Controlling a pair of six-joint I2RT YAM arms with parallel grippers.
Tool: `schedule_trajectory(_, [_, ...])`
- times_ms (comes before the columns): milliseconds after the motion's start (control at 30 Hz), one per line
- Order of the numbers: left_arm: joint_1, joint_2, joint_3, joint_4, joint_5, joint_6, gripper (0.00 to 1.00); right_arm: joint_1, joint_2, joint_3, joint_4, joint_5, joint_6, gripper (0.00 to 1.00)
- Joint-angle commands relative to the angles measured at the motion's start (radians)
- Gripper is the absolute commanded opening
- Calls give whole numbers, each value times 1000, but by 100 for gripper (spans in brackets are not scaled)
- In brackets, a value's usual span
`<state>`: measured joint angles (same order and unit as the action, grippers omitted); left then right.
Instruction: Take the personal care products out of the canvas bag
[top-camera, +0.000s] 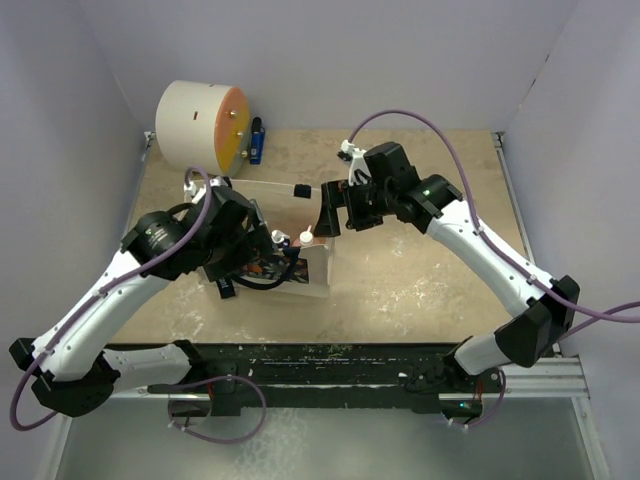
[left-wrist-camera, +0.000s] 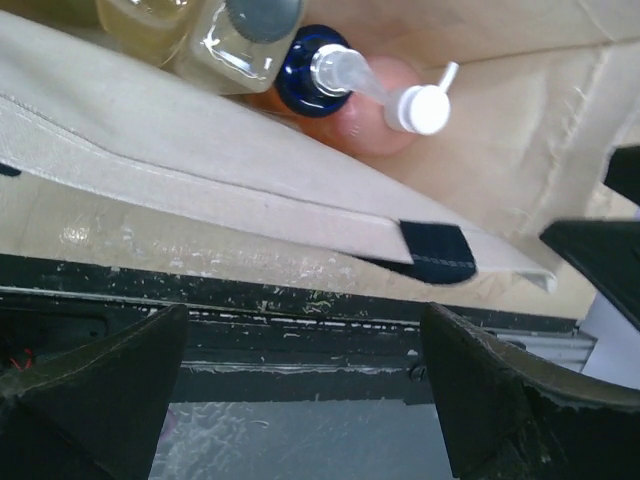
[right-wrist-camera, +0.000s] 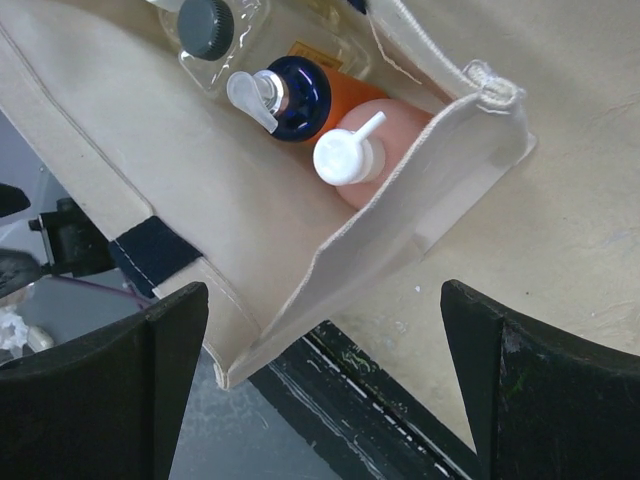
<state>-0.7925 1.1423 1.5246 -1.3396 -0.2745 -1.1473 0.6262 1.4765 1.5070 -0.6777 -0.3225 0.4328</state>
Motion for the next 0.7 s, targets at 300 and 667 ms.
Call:
schedule_trajectory(300, [213,-52,-245,184,238,-64,90,52,-21,-25,-45,33,-28,100])
schedule_trajectory(667, [214,-269,-541,243,308,-55,65,59,-125,-270,-14,42,-7,100])
